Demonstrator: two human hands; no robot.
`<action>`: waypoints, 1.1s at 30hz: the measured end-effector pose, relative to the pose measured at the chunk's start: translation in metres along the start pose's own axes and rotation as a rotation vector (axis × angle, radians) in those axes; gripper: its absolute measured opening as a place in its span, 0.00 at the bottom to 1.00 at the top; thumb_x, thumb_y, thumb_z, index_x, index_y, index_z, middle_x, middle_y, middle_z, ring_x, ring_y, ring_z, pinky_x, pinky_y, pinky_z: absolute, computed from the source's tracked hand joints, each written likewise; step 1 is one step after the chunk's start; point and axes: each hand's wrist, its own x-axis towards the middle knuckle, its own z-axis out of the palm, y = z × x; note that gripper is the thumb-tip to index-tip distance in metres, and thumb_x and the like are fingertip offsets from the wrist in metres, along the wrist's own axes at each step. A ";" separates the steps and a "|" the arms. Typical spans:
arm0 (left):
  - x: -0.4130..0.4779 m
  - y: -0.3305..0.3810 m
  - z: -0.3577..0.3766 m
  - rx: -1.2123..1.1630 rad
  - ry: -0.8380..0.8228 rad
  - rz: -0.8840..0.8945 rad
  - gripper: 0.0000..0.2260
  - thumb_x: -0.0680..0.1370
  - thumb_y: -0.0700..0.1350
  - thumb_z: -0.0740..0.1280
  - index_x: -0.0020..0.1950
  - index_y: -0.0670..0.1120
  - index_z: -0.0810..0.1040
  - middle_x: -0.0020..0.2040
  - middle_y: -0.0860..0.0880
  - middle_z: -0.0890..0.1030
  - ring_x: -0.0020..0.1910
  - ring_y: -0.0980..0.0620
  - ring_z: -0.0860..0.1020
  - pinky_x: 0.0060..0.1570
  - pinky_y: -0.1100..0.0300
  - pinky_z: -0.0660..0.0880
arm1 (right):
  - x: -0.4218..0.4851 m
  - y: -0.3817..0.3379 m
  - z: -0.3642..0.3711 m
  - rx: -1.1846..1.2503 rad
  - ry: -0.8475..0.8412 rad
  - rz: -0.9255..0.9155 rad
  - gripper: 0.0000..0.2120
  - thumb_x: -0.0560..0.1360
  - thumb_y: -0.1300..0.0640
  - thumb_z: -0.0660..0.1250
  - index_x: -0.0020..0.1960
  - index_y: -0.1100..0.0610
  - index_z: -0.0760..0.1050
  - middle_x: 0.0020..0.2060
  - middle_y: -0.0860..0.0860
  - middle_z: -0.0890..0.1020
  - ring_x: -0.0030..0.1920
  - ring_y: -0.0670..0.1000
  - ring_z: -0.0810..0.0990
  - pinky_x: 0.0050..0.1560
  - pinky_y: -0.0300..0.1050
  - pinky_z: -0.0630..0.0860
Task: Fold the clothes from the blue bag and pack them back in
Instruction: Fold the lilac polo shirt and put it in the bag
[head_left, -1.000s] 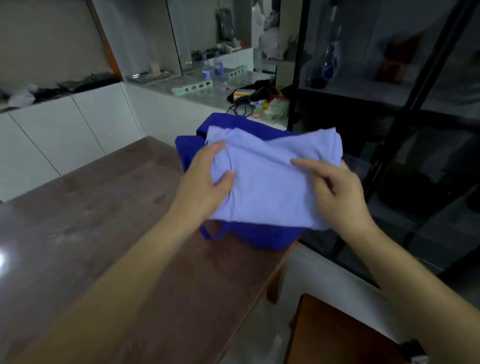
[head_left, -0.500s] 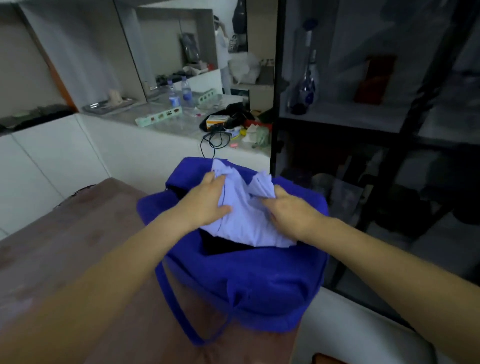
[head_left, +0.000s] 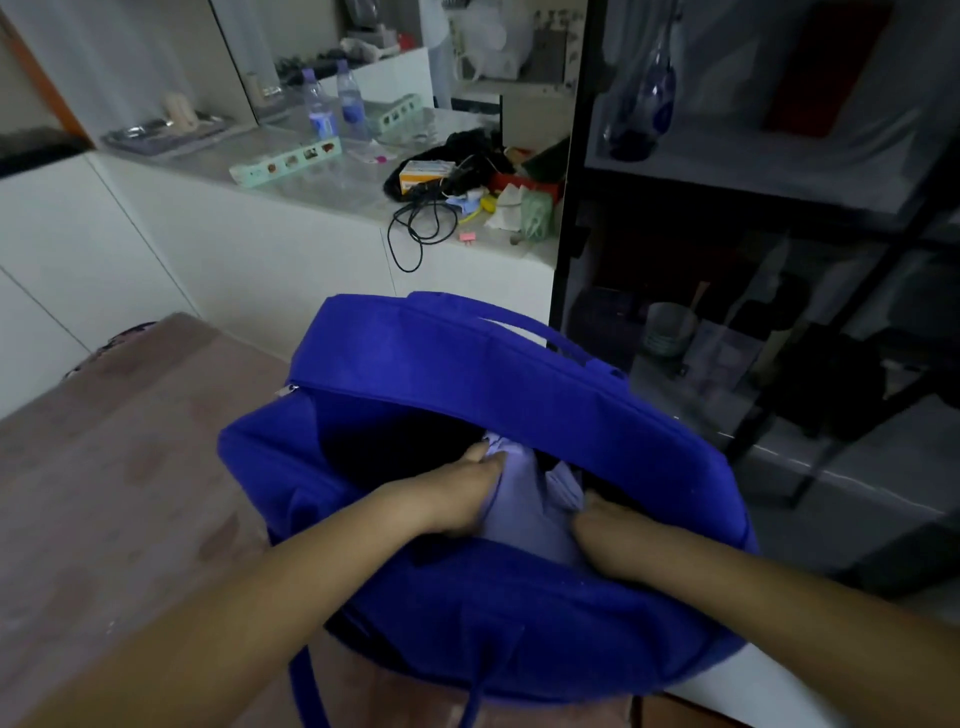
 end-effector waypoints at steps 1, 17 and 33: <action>0.002 0.000 -0.005 -0.004 -0.005 0.010 0.39 0.75 0.44 0.66 0.77 0.51 0.44 0.77 0.53 0.45 0.73 0.50 0.57 0.69 0.61 0.61 | 0.005 0.004 0.000 -0.022 0.022 0.016 0.15 0.80 0.62 0.56 0.64 0.65 0.71 0.63 0.62 0.73 0.64 0.60 0.71 0.62 0.47 0.67; 0.017 -0.011 0.008 0.198 -0.118 -0.179 0.29 0.75 0.54 0.65 0.74 0.51 0.61 0.71 0.47 0.68 0.60 0.46 0.74 0.56 0.55 0.73 | 0.002 -0.006 -0.014 0.208 -0.272 0.195 0.24 0.79 0.46 0.59 0.72 0.55 0.62 0.50 0.51 0.74 0.40 0.48 0.69 0.52 0.39 0.70; -0.232 0.068 0.009 0.090 0.750 -0.089 0.21 0.78 0.55 0.63 0.69 0.49 0.72 0.66 0.51 0.75 0.64 0.50 0.73 0.64 0.57 0.68 | -0.176 -0.006 -0.015 0.683 0.679 -0.662 0.15 0.75 0.53 0.67 0.62 0.48 0.74 0.55 0.48 0.80 0.56 0.43 0.79 0.60 0.43 0.75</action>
